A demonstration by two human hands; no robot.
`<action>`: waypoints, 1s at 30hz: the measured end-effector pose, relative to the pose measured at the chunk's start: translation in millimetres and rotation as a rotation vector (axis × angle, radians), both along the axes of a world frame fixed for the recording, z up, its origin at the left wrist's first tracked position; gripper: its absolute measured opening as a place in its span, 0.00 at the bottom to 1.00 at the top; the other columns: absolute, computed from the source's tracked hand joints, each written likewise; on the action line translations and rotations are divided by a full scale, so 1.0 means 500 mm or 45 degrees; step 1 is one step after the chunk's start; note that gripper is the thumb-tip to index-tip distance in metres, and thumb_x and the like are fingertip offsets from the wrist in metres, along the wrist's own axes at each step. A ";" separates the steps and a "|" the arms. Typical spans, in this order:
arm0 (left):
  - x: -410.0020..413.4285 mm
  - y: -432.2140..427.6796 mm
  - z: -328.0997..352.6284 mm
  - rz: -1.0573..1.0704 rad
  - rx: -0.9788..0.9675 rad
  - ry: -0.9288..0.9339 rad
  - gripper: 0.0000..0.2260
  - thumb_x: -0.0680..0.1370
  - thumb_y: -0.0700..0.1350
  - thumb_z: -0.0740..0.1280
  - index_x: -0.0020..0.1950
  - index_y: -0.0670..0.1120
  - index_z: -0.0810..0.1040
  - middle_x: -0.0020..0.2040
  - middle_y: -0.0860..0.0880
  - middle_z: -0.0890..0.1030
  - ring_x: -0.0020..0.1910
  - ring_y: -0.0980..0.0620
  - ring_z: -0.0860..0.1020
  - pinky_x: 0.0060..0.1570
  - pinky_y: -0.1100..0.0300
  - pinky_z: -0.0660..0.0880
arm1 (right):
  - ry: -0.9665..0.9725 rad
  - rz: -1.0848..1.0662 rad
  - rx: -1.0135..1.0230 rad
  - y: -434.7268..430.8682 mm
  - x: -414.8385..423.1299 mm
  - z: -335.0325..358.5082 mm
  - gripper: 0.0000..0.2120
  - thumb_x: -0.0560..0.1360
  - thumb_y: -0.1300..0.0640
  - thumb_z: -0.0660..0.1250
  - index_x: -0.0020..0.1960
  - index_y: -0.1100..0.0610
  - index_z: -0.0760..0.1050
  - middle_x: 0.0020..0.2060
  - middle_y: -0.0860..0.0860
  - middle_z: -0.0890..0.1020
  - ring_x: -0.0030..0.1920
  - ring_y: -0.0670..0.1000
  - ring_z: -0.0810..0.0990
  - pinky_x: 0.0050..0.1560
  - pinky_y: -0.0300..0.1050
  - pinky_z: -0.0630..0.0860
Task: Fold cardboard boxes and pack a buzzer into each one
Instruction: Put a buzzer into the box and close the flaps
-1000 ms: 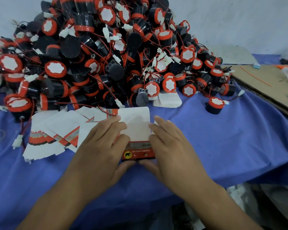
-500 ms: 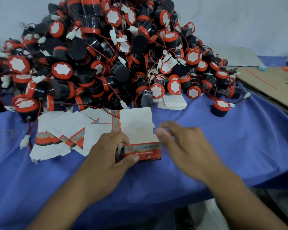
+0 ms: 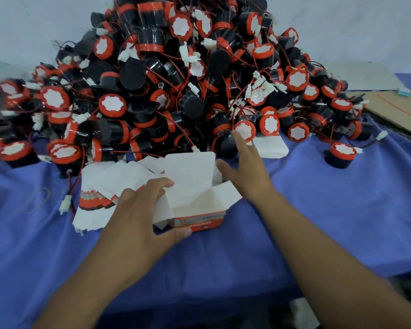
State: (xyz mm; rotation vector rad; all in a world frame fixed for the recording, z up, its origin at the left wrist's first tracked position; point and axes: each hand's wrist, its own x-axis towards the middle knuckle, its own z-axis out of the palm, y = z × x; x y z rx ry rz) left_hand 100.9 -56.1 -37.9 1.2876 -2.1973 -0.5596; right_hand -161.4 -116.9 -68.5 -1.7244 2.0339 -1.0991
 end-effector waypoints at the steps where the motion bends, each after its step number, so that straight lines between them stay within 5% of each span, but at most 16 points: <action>1: 0.005 0.000 -0.001 -0.038 -0.003 -0.033 0.35 0.65 0.63 0.77 0.62 0.75 0.58 0.54 0.70 0.66 0.55 0.61 0.67 0.45 0.71 0.65 | 0.026 -0.019 0.004 -0.010 0.002 -0.001 0.38 0.78 0.48 0.70 0.82 0.47 0.54 0.67 0.59 0.71 0.68 0.59 0.69 0.59 0.40 0.64; 5: 0.019 0.001 -0.003 -0.182 0.045 -0.088 0.35 0.65 0.67 0.74 0.63 0.77 0.56 0.58 0.79 0.62 0.60 0.68 0.64 0.51 0.73 0.65 | 0.112 -0.082 -0.059 -0.036 0.013 0.003 0.34 0.76 0.47 0.72 0.77 0.45 0.60 0.62 0.58 0.74 0.62 0.60 0.73 0.57 0.51 0.72; 11: 0.025 0.002 -0.010 -0.237 0.089 -0.138 0.34 0.67 0.68 0.72 0.63 0.78 0.53 0.59 0.77 0.60 0.62 0.70 0.61 0.53 0.75 0.63 | -0.190 -0.179 -0.178 -0.026 0.020 0.013 0.17 0.74 0.53 0.75 0.50 0.55 0.67 0.43 0.52 0.79 0.43 0.54 0.77 0.39 0.47 0.70; 15: 0.020 0.001 -0.012 -0.240 0.111 -0.163 0.34 0.67 0.69 0.71 0.63 0.78 0.52 0.59 0.75 0.59 0.62 0.70 0.60 0.53 0.74 0.63 | -0.593 -0.139 -0.276 0.021 0.013 0.055 0.18 0.73 0.51 0.76 0.49 0.60 0.70 0.39 0.51 0.77 0.39 0.50 0.76 0.44 0.46 0.74; 18: 0.005 0.001 -0.012 -0.248 0.127 -0.178 0.34 0.67 0.69 0.71 0.62 0.79 0.50 0.57 0.72 0.60 0.57 0.66 0.62 0.51 0.72 0.64 | -0.804 0.011 -0.370 0.084 0.006 0.097 0.18 0.72 0.49 0.76 0.51 0.52 0.69 0.43 0.55 0.78 0.45 0.57 0.81 0.52 0.58 0.81; 20: -0.010 0.003 -0.013 -0.240 0.119 -0.198 0.32 0.68 0.69 0.70 0.62 0.77 0.50 0.57 0.68 0.63 0.57 0.61 0.63 0.50 0.68 0.64 | -0.897 0.181 -0.401 0.132 0.002 0.121 0.20 0.74 0.52 0.75 0.62 0.45 0.71 0.46 0.53 0.80 0.49 0.62 0.82 0.54 0.63 0.82; 23: -0.031 0.007 -0.015 -0.204 0.074 -0.211 0.33 0.67 0.71 0.69 0.65 0.73 0.52 0.55 0.64 0.65 0.54 0.59 0.62 0.48 0.62 0.62 | -0.736 0.387 -0.439 0.191 0.019 0.142 0.21 0.76 0.55 0.74 0.67 0.45 0.74 0.51 0.41 0.81 0.51 0.50 0.83 0.51 0.47 0.83; 27: -0.054 0.015 -0.015 -0.197 -0.023 -0.185 0.34 0.68 0.68 0.71 0.68 0.66 0.58 0.52 0.65 0.66 0.44 0.63 0.58 0.48 0.69 0.60 | -0.309 0.387 -0.415 0.244 0.034 0.131 0.18 0.72 0.49 0.76 0.60 0.48 0.77 0.56 0.42 0.81 0.59 0.46 0.79 0.58 0.36 0.75; 30: -0.071 0.023 -0.014 -0.219 -0.062 -0.147 0.34 0.70 0.65 0.72 0.70 0.62 0.60 0.54 0.67 0.65 0.44 0.61 0.60 0.46 0.60 0.59 | 0.037 0.333 -0.489 0.264 0.024 0.123 0.21 0.70 0.45 0.76 0.60 0.47 0.76 0.56 0.41 0.79 0.55 0.39 0.76 0.56 0.33 0.71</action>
